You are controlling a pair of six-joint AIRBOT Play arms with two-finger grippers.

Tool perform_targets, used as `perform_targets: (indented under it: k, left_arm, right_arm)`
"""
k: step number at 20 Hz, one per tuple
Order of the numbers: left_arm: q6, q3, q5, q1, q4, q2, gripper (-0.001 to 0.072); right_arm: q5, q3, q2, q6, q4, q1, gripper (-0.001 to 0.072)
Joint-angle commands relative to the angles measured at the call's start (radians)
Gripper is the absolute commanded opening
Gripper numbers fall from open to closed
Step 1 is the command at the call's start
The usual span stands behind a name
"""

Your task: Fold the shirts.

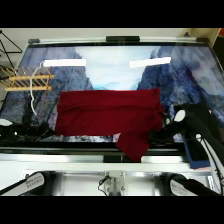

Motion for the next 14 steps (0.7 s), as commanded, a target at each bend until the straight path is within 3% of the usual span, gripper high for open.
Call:
perform_targets:
  k: [1,2,3,8,11,14]
  left_arm:
    - [0.011,0.0,0.002,0.0,0.0,0.001,0.0035]
    - [0.023,0.002,0.003,0.001,0.0,0.001,0.0036]
    - [0.029,0.01,0.003,0.001,0.0,0.001,0.0036]
    - [0.05,0.176,-0.081,-0.01,0.002,0.0,0.0033]
    - [0.039,0.316,-0.061,-0.081,0.001,-0.029,0.0033]
    - [-0.043,0.483,-0.004,-0.145,0.001,-0.132,0.0033]
  right_arm:
    - [-0.106,-0.035,0.0,0.029,0.021,0.006,0.0168]
    - [-0.117,-0.032,0.006,0.034,0.022,0.006,0.0089]
    - [-0.117,-0.023,0.021,0.031,0.021,0.006,0.0073]
    - [-0.078,0.147,0.11,-0.001,0.019,0.006,0.0072]
    - [-0.147,0.311,0.029,0.008,0.019,0.005,0.0072]
    - [-0.195,0.498,-0.108,0.035,-0.005,-0.013,0.0072]
